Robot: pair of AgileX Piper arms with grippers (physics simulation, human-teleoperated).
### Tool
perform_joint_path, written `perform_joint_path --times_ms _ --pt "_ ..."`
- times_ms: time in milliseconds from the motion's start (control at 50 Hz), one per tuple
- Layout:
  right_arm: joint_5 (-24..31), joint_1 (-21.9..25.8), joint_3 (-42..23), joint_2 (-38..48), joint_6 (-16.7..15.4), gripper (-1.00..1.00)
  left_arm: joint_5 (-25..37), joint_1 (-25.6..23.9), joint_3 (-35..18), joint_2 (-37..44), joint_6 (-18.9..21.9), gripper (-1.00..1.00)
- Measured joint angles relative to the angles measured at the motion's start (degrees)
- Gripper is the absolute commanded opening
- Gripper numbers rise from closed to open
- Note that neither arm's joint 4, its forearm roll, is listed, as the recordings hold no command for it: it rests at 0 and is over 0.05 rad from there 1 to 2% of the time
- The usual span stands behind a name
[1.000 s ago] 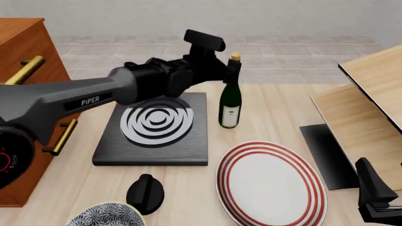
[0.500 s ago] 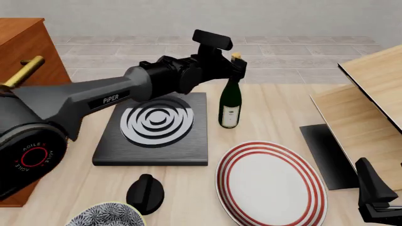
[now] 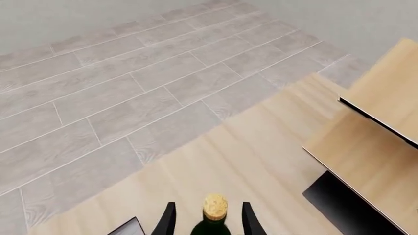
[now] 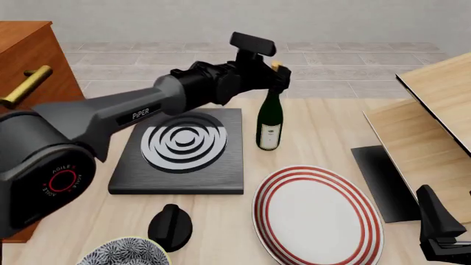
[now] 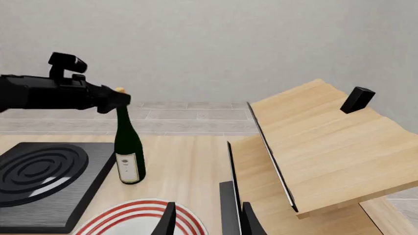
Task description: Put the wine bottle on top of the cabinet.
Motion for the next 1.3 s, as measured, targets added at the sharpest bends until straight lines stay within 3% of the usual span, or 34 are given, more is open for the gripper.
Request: perform_joint_path --times_ms 200,220,680,1300 --pt "0.0 0.0 0.0 0.0 0.0 1.0 -0.4 -0.9 1.0 -0.2 0.1 1.0" --pt "0.0 0.0 0.0 0.0 0.0 1.0 -0.4 -0.9 1.1 -0.3 0.1 -1.0" --pt "0.0 0.0 0.0 0.0 0.0 1.0 -4.1 -1.1 5.5 -2.7 0.3 -1.0" --pt "0.0 0.0 0.0 0.0 0.0 1.0 -5.9 -3.1 6.7 -9.1 2.2 -1.0"
